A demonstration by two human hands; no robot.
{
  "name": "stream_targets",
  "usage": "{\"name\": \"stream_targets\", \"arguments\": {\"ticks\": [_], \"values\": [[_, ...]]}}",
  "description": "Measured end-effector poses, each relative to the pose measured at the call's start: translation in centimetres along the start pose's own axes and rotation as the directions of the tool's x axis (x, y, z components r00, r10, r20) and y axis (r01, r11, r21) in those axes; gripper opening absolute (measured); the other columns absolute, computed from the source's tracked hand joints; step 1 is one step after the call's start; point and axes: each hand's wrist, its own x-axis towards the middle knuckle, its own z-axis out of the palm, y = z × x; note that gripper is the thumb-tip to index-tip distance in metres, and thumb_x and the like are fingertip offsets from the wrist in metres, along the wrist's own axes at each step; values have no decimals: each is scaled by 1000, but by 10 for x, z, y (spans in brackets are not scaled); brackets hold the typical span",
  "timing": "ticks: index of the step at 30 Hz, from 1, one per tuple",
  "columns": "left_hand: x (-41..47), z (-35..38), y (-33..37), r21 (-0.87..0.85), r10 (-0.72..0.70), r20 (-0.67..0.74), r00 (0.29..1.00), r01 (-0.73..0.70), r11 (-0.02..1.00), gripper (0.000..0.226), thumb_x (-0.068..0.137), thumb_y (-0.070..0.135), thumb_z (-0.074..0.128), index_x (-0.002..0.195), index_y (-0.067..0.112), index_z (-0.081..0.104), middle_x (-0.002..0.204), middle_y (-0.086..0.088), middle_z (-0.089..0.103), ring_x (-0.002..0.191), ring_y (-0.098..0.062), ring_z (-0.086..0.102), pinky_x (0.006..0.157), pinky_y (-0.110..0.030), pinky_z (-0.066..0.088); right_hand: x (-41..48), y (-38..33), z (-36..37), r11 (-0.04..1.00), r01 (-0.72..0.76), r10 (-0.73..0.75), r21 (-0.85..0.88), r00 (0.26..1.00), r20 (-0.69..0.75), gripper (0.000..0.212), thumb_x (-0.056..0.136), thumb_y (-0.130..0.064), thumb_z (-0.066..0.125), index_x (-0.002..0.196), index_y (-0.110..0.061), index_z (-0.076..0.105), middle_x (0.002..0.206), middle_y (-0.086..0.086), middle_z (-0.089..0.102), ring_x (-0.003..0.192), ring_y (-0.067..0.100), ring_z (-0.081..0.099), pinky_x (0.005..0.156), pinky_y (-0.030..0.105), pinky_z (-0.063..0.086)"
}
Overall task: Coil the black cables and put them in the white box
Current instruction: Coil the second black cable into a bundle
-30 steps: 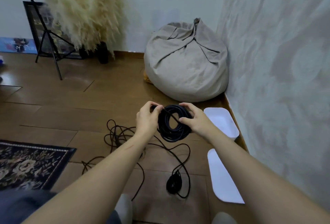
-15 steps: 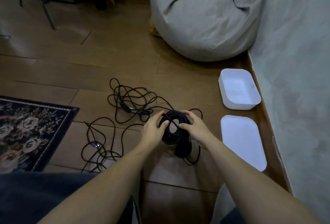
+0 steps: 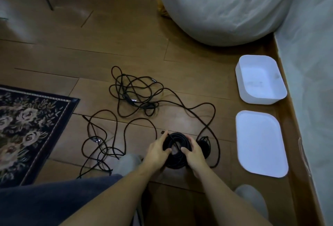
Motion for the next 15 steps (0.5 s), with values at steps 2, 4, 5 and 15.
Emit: {"name": "stream_targets", "arguments": {"ticks": [2,4,5,15], "values": [[-1,21,6,32,28,34,999,-29,999,78,96,19,67,161,29,24,150,-8,52,138,-25,50,112,-40,45,-4,9,-18,998,-5,2,-61,999,-45,50,102,-13,55,149,-25,42,145,-2,50,135,22,47,110,43,44],[-3,39,13,45,43,46,998,-45,998,76,98,18,64,162,22,24,153,-10,49,140,-26,47,113,-37,42,-8,16,-34,996,-7,2,-89,998,-58,52,103,-17,55,151,-25,40,150,-1,46,138,22,44,113,45,41],[-3,45,15,52,44,44,998,-47,998,74,99,16,62,162,20,24,154,-10,47,141,-26,45,114,-35,39,-10,18,-39,994,-2,-5,-113,998,-64,52,103,-18,56,152,-24,39,152,0,45,139,23,42,114,43,40],[-26,47,0,93,24,56,998,-29,995,78,95,31,68,161,30,26,156,-9,39,143,-26,39,112,-33,34,-29,14,-43,818,-14,-57,-575,993,-105,50,97,-30,64,144,-29,49,133,6,61,120,27,58,92,34,49]]}}
